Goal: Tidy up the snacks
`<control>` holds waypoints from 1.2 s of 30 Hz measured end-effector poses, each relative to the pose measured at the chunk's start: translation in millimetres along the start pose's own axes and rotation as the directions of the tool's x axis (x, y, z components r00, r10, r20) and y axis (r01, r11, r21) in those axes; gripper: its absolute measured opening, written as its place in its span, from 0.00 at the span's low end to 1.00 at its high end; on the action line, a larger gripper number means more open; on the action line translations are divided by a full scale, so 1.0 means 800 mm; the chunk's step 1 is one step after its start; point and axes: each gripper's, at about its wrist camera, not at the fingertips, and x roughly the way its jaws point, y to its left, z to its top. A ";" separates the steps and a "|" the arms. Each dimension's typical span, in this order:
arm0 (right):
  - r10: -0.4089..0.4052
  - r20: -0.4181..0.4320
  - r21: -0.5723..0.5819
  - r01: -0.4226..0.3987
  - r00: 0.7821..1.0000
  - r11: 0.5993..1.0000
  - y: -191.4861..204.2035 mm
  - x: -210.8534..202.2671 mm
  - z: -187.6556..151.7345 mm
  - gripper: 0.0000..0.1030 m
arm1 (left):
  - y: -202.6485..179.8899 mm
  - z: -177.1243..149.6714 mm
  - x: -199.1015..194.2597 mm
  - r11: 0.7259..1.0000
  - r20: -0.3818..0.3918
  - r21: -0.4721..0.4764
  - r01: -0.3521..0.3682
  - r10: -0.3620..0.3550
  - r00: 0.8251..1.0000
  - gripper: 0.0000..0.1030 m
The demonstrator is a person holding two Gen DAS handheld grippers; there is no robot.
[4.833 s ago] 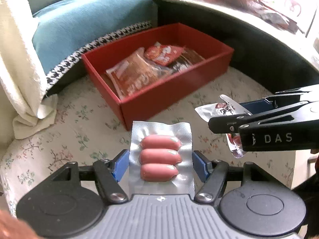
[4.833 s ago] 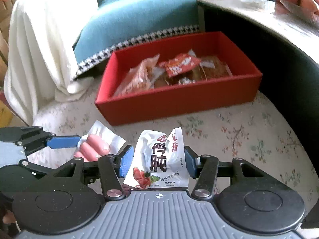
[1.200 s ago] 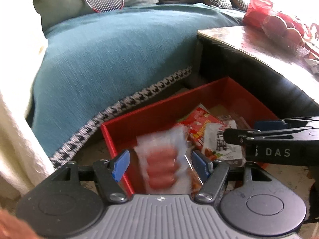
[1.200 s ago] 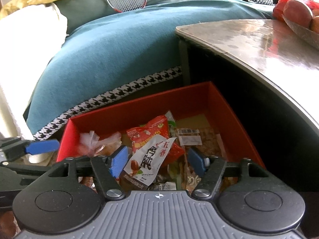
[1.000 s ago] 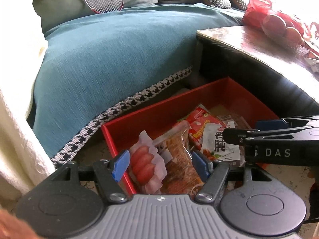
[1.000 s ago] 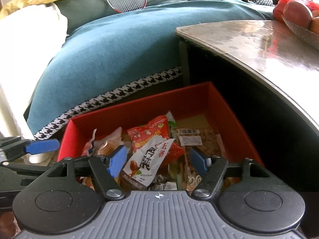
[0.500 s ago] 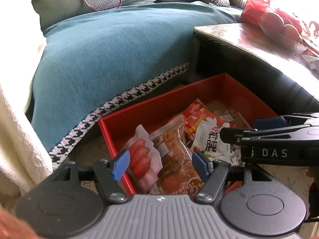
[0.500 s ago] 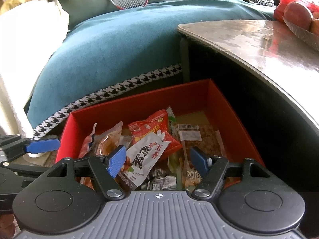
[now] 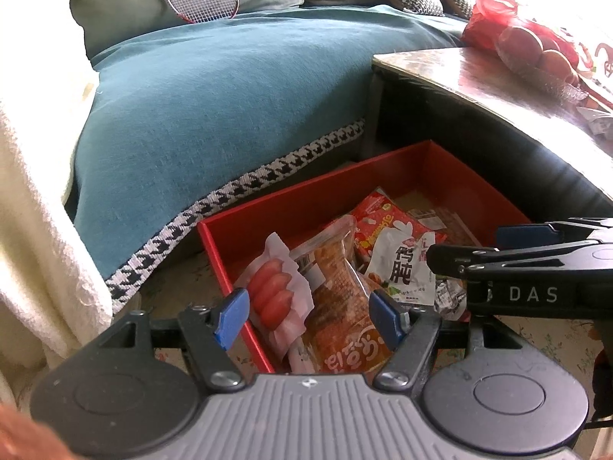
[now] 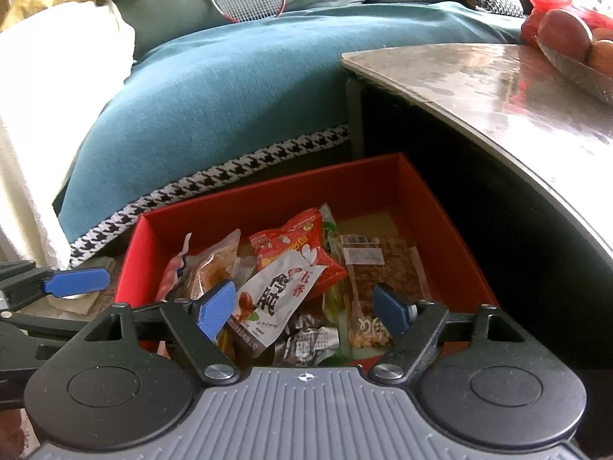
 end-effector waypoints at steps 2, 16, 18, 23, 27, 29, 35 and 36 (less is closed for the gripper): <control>-0.006 0.004 0.001 0.006 1.000 1.000 0.000 -0.004 -0.002 0.83 | -0.001 -0.002 -0.002 1.000 0.000 0.004 -0.003 0.003 1.000 0.61; -0.014 0.014 0.018 0.014 1.000 1.000 0.013 -0.045 -0.035 0.84 | 0.005 -0.019 -0.029 1.000 0.016 -0.022 -0.013 0.014 1.000 0.62; -0.010 0.019 0.021 0.009 1.000 1.000 0.017 -0.052 -0.040 0.85 | 0.006 -0.025 -0.032 0.999 0.011 -0.029 -0.013 0.013 1.000 0.64; 0.000 0.018 0.042 -0.001 1.000 0.999 0.021 -0.068 -0.057 0.85 | 0.002 -0.041 -0.043 1.000 0.007 -0.021 -0.020 0.021 1.000 0.66; 0.003 0.026 0.054 -0.005 1.000 0.999 0.024 -0.082 -0.069 0.85 | 0.000 -0.051 -0.054 0.999 0.011 -0.028 -0.017 0.017 1.000 0.66; 0.007 0.030 0.061 -0.008 1.000 0.998 0.025 -0.089 -0.075 0.85 | -0.001 -0.057 -0.062 0.999 0.013 -0.030 -0.016 0.017 1.000 0.66; 0.016 0.033 0.066 -0.018 0.999 0.998 0.034 -0.103 -0.091 0.85 | 0.000 -0.074 -0.080 0.999 0.020 -0.039 -0.016 0.017 1.000 0.67; 0.017 0.033 0.065 -0.019 0.999 0.998 0.036 -0.105 -0.094 0.85 | 0.000 -0.076 -0.082 0.999 0.020 -0.039 -0.020 0.021 1.000 0.67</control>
